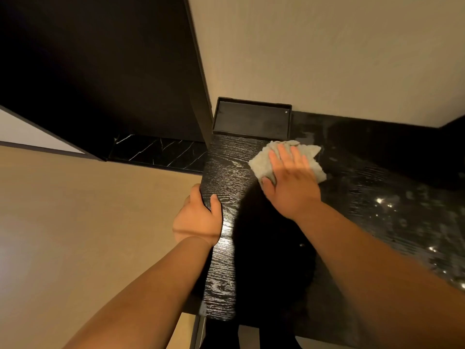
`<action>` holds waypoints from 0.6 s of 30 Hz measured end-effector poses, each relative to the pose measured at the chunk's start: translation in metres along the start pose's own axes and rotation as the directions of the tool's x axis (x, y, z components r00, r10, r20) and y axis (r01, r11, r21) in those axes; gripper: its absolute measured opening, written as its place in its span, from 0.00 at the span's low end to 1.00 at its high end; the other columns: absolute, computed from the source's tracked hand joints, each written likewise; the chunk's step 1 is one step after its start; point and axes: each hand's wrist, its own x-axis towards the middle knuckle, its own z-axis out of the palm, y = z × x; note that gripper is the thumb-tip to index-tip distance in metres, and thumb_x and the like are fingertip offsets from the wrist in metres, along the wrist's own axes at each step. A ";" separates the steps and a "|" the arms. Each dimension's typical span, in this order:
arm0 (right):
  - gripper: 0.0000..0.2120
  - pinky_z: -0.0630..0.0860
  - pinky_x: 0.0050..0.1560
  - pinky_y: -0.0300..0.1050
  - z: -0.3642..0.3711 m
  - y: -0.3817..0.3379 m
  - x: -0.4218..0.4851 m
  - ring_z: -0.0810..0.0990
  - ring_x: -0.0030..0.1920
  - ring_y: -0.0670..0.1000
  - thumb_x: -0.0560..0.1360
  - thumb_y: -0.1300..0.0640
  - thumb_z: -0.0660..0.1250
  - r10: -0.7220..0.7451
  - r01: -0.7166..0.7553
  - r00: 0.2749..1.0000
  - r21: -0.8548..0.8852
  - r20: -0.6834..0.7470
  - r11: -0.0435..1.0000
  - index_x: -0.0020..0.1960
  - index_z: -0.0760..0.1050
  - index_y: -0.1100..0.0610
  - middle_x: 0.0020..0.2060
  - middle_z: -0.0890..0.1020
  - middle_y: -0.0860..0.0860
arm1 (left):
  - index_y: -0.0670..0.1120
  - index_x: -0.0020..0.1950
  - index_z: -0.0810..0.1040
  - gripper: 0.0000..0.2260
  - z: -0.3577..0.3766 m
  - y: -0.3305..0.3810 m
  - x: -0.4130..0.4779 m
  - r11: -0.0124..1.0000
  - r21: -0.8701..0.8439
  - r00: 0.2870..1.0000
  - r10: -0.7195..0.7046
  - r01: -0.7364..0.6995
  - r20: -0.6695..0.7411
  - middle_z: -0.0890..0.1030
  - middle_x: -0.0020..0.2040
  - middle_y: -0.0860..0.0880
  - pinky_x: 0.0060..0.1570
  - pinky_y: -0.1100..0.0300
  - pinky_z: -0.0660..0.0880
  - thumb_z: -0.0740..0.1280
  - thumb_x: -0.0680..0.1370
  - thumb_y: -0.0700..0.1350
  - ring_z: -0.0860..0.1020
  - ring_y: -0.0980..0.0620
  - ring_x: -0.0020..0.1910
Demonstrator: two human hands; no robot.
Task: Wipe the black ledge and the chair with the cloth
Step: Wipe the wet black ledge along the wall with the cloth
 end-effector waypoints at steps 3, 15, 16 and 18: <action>0.35 0.55 0.79 0.62 0.001 -0.002 0.003 0.57 0.79 0.65 0.79 0.38 0.54 0.084 -0.083 0.996 -0.008 0.027 0.996 0.81 0.60 0.56 0.80 0.61 0.58 | 0.56 0.76 0.65 0.21 0.000 0.000 0.000 1.000 -0.015 1.000 0.018 -0.018 -0.021 0.79 0.63 0.48 0.45 0.53 0.71 0.55 0.84 0.60 0.81 0.43 0.52; 0.35 0.48 0.81 0.62 0.004 0.002 -0.002 0.53 0.81 0.63 0.78 0.35 0.56 -0.262 0.260 0.963 0.044 0.067 0.965 0.81 0.60 0.49 0.82 0.59 0.54 | 0.54 0.80 0.64 0.30 0.002 0.002 -0.003 0.997 -0.007 0.992 0.077 -0.078 -0.097 0.79 0.64 0.45 0.42 0.51 0.71 0.50 0.79 0.63 0.82 0.37 0.50; 0.35 0.45 0.81 0.60 0.004 0.003 0.005 0.50 0.82 0.61 0.78 0.35 0.54 -0.182 0.179 0.979 0.043 0.087 0.983 0.82 0.58 0.47 0.82 0.56 0.53 | 0.54 0.80 0.63 0.30 0.003 0.000 -0.003 0.997 -0.008 0.992 0.080 -0.081 -0.093 0.79 0.64 0.45 0.42 0.51 0.71 0.51 0.79 0.63 0.82 0.37 0.51; 0.36 0.42 0.81 0.60 0.009 -0.005 0.010 0.47 0.82 0.60 0.78 0.36 0.49 -0.055 0.052 0.994 0.036 0.095 0.998 0.83 0.55 0.47 0.83 0.53 0.52 | 0.55 0.80 0.63 0.27 0.003 -0.001 -0.001 0.996 -0.016 0.993 0.082 -0.084 -0.089 0.80 0.62 0.45 0.42 0.51 0.72 0.52 0.81 0.61 0.82 0.38 0.50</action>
